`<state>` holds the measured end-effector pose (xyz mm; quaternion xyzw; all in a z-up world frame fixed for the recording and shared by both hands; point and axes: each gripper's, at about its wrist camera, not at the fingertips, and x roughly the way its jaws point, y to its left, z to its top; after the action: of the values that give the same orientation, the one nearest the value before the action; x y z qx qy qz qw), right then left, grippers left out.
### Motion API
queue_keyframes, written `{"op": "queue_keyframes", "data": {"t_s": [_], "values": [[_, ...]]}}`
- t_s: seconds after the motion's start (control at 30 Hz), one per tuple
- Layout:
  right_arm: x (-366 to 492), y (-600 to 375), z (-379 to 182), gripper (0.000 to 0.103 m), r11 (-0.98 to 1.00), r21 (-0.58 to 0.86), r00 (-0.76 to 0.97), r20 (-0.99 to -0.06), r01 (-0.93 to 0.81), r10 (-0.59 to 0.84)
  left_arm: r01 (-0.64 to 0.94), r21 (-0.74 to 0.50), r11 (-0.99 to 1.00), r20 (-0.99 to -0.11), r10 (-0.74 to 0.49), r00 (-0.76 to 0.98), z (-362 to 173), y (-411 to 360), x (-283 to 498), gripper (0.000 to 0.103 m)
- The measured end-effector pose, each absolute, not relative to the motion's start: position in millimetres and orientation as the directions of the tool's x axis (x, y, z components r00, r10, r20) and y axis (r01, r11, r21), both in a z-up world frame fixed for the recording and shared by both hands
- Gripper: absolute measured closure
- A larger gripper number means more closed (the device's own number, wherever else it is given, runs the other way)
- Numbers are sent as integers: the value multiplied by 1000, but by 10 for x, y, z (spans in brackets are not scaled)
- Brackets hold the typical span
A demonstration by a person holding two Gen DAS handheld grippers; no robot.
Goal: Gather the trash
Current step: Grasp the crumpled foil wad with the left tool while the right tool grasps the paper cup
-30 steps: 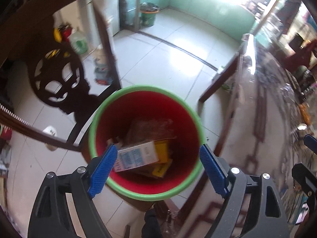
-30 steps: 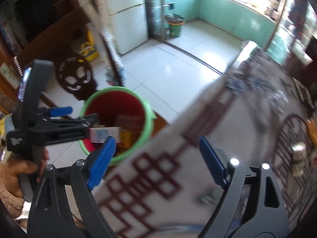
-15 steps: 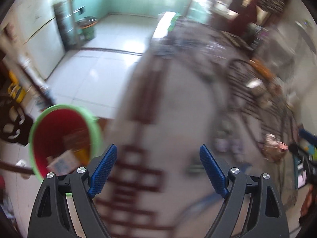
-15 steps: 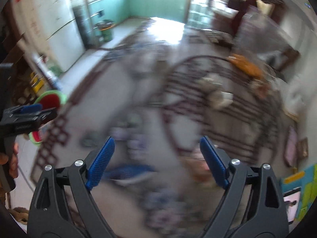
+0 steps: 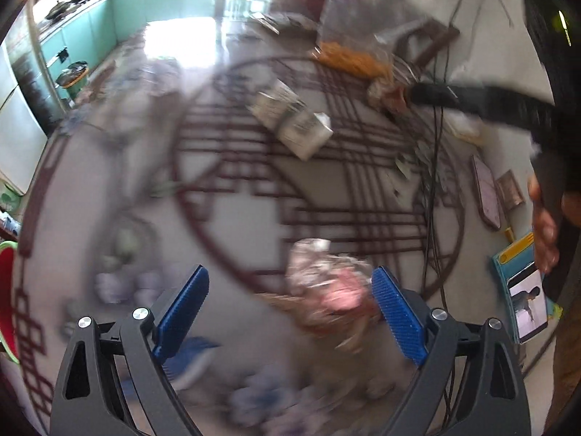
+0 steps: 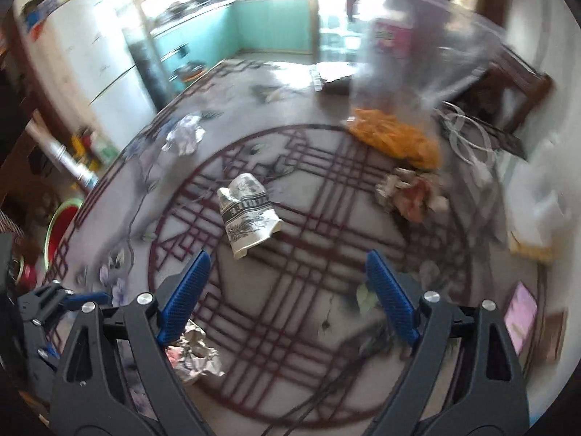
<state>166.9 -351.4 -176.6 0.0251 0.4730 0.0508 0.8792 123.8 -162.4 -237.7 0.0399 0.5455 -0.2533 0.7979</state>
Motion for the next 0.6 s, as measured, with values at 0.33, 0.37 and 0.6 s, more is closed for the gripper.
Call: {"op": "queue_keyframes", "data": {"t_s": [0.33, 0.37, 0.6], "values": [[2243, -3372, -2270, 16, 972, 199, 473, -849, -127, 236, 368, -214, 905, -930, -304, 205, -2678, -1657, 1344, 52], [2295, -3342, -2324, 16, 972, 197, 464, -855, -127, 234, 351, -198, 915, -931, -288, 225, -2649, -1580, 1354, 52], [2524, -3127, -2621, 13, 981, 153, 431, -882, -121, 190, 95, -161, 982, -922, -184, 340, -2369, -855, 1463, 51]]}}
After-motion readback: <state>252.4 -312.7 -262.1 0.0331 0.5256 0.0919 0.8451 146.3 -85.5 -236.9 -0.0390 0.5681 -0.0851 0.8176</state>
